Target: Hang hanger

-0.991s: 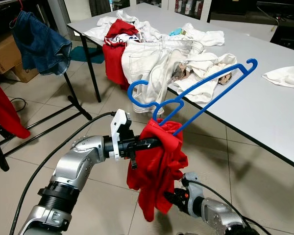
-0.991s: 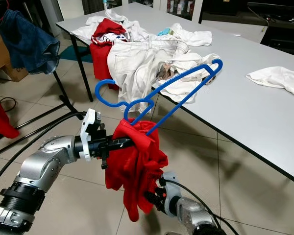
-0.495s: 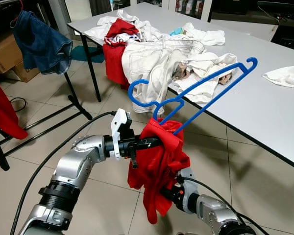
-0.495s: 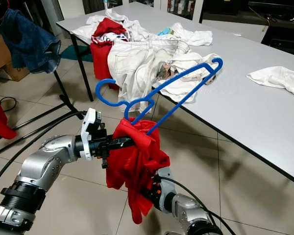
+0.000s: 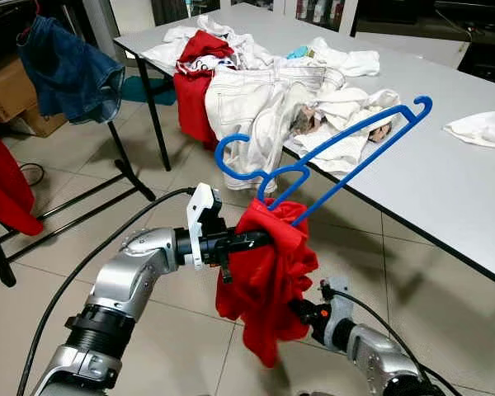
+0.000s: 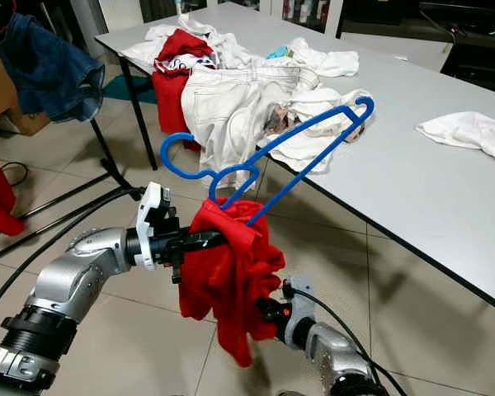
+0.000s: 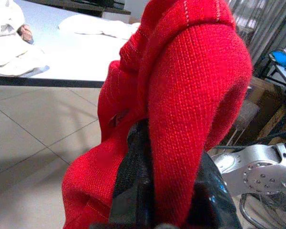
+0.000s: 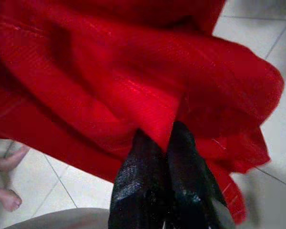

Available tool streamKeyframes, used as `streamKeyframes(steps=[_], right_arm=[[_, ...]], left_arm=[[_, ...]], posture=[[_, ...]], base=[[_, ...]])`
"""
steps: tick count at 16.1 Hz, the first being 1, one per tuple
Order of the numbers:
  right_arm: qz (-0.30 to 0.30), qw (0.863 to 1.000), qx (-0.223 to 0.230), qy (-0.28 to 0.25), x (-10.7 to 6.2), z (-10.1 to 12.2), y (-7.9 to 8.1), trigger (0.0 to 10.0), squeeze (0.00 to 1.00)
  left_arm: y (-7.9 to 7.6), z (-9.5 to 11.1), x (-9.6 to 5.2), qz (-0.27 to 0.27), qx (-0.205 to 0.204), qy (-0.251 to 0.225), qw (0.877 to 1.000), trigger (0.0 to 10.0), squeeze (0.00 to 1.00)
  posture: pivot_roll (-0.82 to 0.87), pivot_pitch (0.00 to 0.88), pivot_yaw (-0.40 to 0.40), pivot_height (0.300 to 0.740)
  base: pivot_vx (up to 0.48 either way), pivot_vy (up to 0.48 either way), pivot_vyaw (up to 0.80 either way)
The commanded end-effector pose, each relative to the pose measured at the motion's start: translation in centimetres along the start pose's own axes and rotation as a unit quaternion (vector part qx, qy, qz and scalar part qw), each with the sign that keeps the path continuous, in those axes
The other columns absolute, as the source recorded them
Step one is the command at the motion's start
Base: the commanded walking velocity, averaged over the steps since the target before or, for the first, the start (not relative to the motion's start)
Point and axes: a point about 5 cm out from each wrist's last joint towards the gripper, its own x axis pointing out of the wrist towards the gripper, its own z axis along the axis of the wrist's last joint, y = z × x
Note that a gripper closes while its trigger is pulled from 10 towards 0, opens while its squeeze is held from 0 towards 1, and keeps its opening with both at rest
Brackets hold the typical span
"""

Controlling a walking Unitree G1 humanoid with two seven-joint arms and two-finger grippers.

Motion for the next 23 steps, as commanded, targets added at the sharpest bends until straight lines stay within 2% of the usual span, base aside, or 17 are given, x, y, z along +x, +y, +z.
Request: streamKeyframes(steps=[1,5,10,12,15,16,18,21,23], right_arm=[[0.008,1.0,0.011,-0.021,-0.1,0.1,0.1,0.0,0.0],[0.015,0.999,0.016,-0.029,-0.1,0.1,0.4,0.0,0.0],[-0.078,0.992,0.019,-0.096,-1.8,2.7,-2.6,0.0,0.0],[-0.142,0.977,0.015,-0.155,-3.4,4.9,-4.4,0.0,0.0],[-0.202,0.954,0.008,-0.22,-5.0,7.2,-5.6,0.0,0.0],[-0.206,0.951,0.005,-0.231,-5.1,7.5,-5.7,0.0,0.0],[-0.22,0.934,-0.008,-0.282,-6.0,9.1,-5.5,0.0,0.0],[-0.231,0.899,-0.029,-0.372,-8.3,11.9,-4.6,0.0,0.0],[-0.218,0.88,-0.036,-0.42,-9.5,13.3,-3.8,0.0,0.0]], left_arm=[[0.1,0.7,0.0,0.003,0.018,-0.007,1.0,10.0,0.0],[0.1,0.7,0.1,0.0,0.018,-0.007,1.0,10.0,0.0],[0.2,0.8,0.1,0.004,0.022,-0.008,1.0,10.0,0.0],[0.3,0.7,-0.1,0.01,0.023,-0.009,1.0,10.0,0.0],[0.5,0.7,-0.1,0.023,0.029,-0.014,0.999,10.0,0.0],[0.6,0.8,0.0,0.026,0.031,-0.015,0.999,10.0,0.0],[0.7,0.9,0.0,0.034,0.035,-0.018,0.999,10.0,0.0],[0.8,0.9,-0.1,0.037,0.037,-0.02,0.998,10.0,0.0],[0.7,1.0,-0.1,0.036,0.037,-0.022,0.998,10.0,0.0]], posture=[[-0.11,0.0,0.049,0.74],[-0.12,0.0,0.056,0.74],[-0.11,0.0,0.055,0.74],[-0.11,0.0,0.051,0.74],[-0.12,0.0,0.051,0.74],[-0.12,0.0,0.052,0.74],[-0.12,0.0,0.051,0.74],[-0.12,0.0,0.052,0.74],[-0.12,0.0,0.052,0.74]], base=[[0.0,0.0,0.0],[0.0,0.0,0.0],[0.0,0.0,0.0],[0.0,0.0,0.0],[0.0,0.0,0.0],[0.0,0.0,0.0],[0.0,0.0,0.0],[0.0,0.0,0.0],[0.0,0.0,0.0]])
